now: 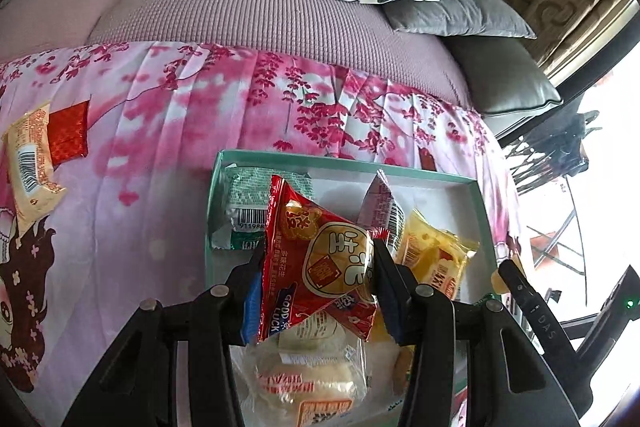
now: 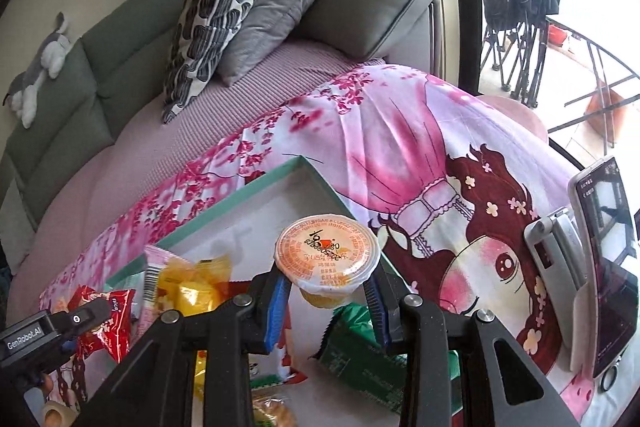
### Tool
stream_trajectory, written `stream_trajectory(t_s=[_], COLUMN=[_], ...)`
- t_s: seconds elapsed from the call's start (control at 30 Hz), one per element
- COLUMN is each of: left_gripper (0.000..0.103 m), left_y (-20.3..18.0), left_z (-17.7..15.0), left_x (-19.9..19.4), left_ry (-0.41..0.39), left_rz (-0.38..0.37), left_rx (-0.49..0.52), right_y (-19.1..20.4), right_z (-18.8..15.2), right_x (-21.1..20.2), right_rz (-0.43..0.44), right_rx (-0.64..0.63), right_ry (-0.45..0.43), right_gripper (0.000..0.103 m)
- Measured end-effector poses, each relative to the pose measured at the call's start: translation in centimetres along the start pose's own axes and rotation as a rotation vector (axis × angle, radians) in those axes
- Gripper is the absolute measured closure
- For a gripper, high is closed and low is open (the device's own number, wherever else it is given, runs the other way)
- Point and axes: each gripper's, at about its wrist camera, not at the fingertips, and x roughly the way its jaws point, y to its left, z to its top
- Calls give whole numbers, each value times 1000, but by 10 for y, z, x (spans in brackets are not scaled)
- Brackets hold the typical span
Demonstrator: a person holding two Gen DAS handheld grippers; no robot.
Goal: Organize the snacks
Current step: 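Carry the red packet and pudding cup into the tray and open both tools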
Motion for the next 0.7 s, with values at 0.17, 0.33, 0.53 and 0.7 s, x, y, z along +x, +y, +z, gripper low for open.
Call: stream_trajectory(t_s=[0.17, 0.33, 0.53, 0.7], left_gripper=[53, 52, 43, 40], left_y=[-5, -8, -4, 1], left_z=[3, 3, 3, 1], left_x=[7, 11, 9, 5], left_ry=[5, 13, 18, 22], left_rz=[14, 26, 36, 34], left_rx=[2, -4, -22, -42], right_y=[-1, 0, 4, 9], right_z=[-1, -2, -2, -2], right_x=[4, 5, 4, -1], right_rz=[-12, -15, -13, -13], right_rx=[-6, -14, -25, -44], right_ry=[9, 20, 34, 28], right_gripper=[66, 66, 62, 49])
